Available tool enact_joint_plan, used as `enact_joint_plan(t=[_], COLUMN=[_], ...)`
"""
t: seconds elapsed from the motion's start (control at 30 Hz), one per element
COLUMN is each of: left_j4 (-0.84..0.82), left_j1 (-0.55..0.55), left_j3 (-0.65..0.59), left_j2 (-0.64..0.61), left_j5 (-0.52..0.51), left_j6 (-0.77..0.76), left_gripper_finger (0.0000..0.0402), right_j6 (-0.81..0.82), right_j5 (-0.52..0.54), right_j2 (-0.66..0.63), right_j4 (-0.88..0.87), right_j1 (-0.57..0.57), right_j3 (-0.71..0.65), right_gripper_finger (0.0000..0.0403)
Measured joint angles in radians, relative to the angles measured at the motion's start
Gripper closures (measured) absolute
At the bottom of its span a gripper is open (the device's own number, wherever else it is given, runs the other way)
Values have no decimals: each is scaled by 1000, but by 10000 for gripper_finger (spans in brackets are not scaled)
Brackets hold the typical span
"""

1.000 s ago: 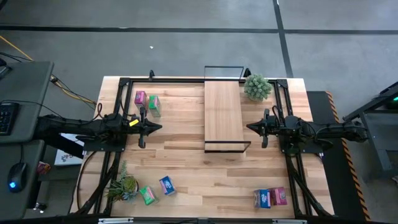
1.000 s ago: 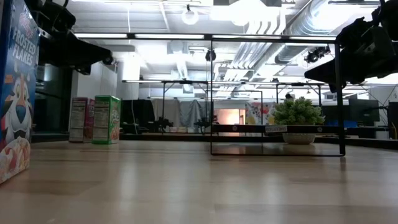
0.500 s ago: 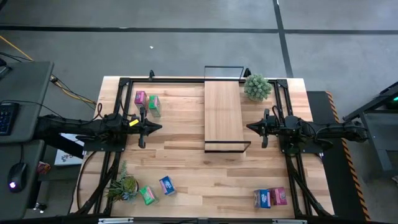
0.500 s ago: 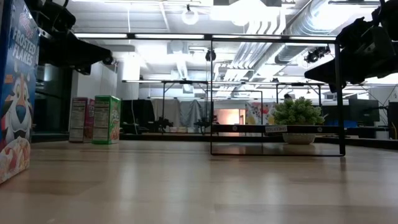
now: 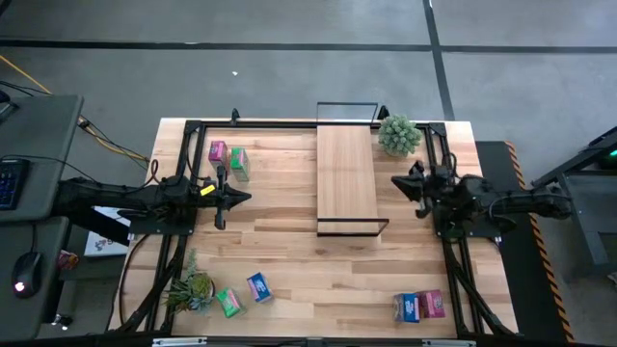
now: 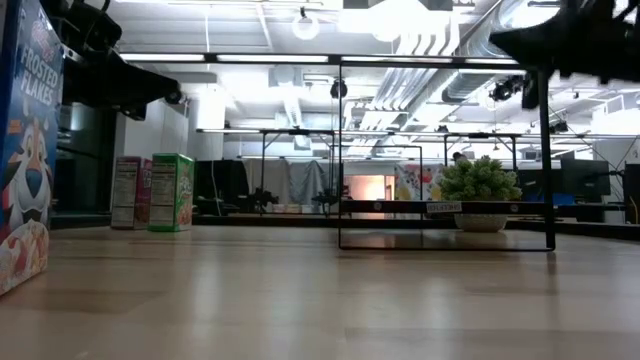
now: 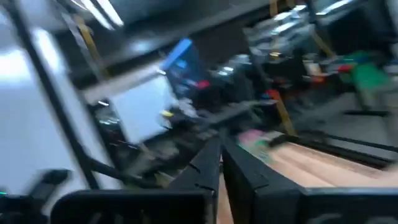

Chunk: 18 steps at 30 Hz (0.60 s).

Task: Stack cereal on shelf
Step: Put the right blue cereal box on the shelf

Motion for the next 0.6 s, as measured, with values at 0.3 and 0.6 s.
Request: enact_joint_plan(t=[0.3, 0.6], left_j4=[0, -1], left_j1=[0, 0], left_j3=[0, 0], left_j2=[0, 0], left_j5=[0, 0], left_j6=[0, 0], left_gripper_finger=[401, 401], right_j6=[-56, 458], right_j5=[15, -184], right_j2=[315, 608], right_j4=[-453, -1312], right_j1=[123, 288], right_j3=[439, 938], right_gripper_finger=[239, 187])
